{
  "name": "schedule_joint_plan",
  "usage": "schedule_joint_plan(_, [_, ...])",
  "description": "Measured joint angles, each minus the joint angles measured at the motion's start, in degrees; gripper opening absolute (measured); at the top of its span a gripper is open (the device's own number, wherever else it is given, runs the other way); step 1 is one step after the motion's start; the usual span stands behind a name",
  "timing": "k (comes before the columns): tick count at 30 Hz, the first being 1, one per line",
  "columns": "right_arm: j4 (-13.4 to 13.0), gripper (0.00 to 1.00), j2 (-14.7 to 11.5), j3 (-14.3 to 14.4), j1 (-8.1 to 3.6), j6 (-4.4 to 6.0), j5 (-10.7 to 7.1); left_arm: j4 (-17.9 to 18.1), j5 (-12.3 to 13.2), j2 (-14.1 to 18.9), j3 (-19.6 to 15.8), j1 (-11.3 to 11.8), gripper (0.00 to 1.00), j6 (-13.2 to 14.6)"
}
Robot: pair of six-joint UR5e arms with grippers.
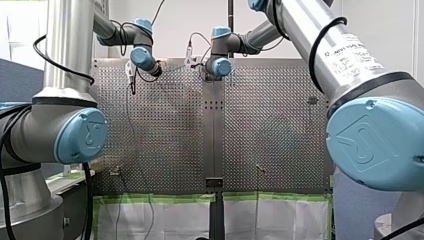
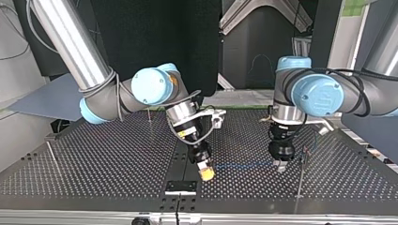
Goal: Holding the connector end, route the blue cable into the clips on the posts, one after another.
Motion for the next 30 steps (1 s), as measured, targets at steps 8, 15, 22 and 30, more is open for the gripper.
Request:
schedule_joint_plan(8, [0.0, 0.00, 0.0, -0.1, 0.00, 0.00, 0.00, 0.1, 0.1, 0.0, 0.0, 0.1, 0.33, 0.1])
schedule_joint_plan(15, [0.0, 0.00, 0.0, -0.1, 0.00, 0.00, 0.00, 0.2, 0.6, 0.0, 0.0, 0.1, 0.03, 0.3])
schedule_joint_plan(22, [0.1, 0.00, 0.0, -0.1, 0.00, 0.00, 0.00, 0.2, 0.7, 0.0, 0.0, 0.1, 0.00, 0.6])
schedule_joint_plan(30, [0.2, 0.00, 0.1, -0.1, -0.02, 0.04, 0.00, 0.1, 0.7, 0.0, 0.0, 0.1, 0.00, 0.8])
